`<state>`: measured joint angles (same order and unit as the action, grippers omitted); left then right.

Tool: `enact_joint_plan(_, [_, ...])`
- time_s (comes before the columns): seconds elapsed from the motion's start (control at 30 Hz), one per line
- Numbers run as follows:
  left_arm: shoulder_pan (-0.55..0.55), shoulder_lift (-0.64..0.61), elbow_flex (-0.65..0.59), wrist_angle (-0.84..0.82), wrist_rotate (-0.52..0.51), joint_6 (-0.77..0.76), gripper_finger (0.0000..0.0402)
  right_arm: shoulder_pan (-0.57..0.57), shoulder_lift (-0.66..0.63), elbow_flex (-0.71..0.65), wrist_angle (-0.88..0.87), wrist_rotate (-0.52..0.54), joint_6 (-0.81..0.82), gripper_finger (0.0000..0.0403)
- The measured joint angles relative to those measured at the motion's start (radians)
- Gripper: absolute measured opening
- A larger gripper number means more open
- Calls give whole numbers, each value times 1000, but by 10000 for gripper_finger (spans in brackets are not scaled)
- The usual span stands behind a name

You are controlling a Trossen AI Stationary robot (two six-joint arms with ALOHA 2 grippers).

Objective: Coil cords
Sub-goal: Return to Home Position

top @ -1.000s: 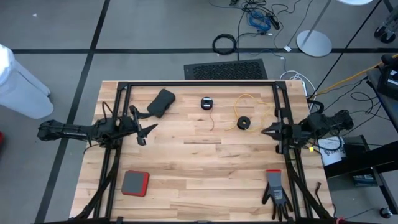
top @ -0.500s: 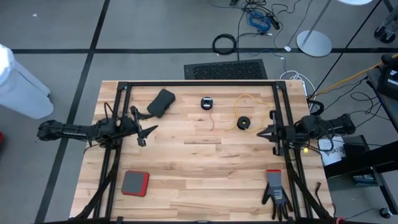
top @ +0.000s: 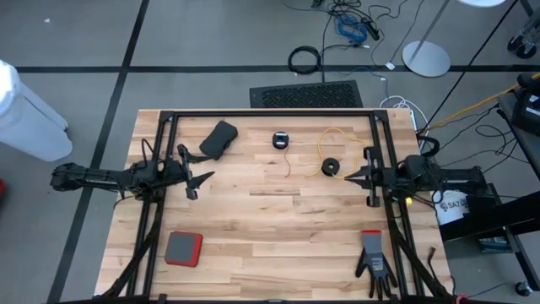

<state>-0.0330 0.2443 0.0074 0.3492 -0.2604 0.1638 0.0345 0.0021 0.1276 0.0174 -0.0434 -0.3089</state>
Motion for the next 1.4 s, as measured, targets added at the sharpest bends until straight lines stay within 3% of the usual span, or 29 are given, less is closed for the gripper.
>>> enact_joint_plan(0.43, [0, 0, 0, -9, -3, -3, 244, -208, 2, -112, 29, -169, 114, 0])
enact_joint_plan(0.83, [0, 0, 0, -52, -30, -25, 244, -252, 3, -112, 15, -34, 80, 0])
enact_joint_plan(1.4, [0, 0, 0, -52, -31, -26, 244, -252, 3, -112, 15, -32, 80, 0])
